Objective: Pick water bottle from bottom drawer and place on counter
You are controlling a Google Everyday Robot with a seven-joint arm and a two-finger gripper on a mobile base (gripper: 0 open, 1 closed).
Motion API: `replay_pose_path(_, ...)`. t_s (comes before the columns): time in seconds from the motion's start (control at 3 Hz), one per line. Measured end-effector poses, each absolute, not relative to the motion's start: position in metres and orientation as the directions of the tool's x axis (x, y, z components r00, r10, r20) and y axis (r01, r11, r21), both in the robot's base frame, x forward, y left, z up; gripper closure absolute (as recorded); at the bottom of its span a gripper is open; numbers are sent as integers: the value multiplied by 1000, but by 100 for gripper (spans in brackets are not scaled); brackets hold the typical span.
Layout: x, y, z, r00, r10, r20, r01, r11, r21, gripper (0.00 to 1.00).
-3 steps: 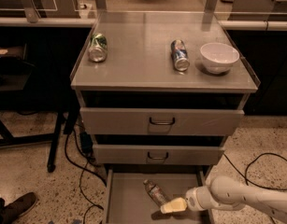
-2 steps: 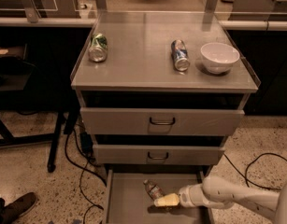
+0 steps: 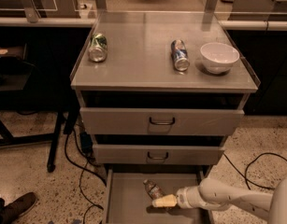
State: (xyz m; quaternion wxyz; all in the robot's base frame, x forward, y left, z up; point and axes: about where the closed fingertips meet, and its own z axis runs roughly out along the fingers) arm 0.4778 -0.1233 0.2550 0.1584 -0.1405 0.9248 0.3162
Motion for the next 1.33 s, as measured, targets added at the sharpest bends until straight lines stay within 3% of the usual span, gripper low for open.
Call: replay_pose_path(1.33,517,-104,176,-926,-134,-353,-297,835,463,0)
